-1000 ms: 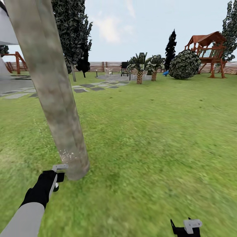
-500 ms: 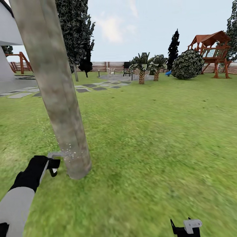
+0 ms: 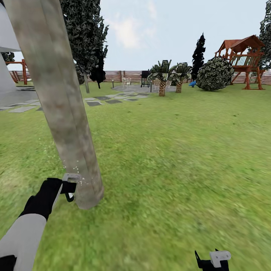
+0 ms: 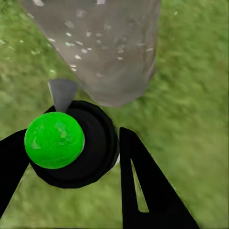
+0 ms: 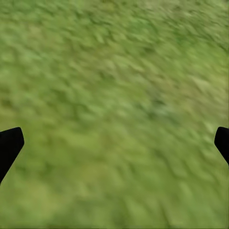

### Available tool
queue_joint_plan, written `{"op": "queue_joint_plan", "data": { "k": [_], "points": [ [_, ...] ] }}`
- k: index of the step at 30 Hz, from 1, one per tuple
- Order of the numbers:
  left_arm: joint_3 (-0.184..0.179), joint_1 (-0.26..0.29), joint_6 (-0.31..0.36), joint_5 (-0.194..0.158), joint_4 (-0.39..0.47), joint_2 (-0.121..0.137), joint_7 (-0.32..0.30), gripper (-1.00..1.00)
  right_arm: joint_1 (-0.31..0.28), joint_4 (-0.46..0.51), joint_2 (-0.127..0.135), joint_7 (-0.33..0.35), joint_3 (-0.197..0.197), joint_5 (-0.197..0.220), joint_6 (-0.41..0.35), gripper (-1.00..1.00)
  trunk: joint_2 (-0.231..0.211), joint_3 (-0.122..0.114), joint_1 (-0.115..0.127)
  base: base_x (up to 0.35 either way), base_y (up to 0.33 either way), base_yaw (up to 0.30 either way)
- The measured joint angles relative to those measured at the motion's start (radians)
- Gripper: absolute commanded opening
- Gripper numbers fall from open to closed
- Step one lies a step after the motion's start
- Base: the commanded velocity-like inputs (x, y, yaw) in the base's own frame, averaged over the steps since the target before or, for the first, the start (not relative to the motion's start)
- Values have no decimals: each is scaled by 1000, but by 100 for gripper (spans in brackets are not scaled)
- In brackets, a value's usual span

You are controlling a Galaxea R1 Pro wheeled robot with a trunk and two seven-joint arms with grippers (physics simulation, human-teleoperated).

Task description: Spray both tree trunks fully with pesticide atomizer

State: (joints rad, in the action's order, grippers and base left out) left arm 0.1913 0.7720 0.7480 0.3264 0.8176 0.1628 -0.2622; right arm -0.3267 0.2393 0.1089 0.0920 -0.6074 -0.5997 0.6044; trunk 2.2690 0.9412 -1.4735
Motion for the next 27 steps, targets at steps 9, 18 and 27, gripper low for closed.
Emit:
{"op": "queue_joint_plan", "data": {
  "k": [9,18,27],
  "points": [
    [-27,5,11,-23,2,45,-9,-100,0,-1,0,0,1,0,0,100,0,0,0,3,0,0],
    [-40,51,76,-22,8,128,-70,-100,0,-2,0,0,1,0,0,100,0,0,0,0,0,0],
    [-45,51,230,-19,227,111,-134,-100,0,-2,0,0,1,0,0,100,0,0,0,0,0,0]
  ]
}}
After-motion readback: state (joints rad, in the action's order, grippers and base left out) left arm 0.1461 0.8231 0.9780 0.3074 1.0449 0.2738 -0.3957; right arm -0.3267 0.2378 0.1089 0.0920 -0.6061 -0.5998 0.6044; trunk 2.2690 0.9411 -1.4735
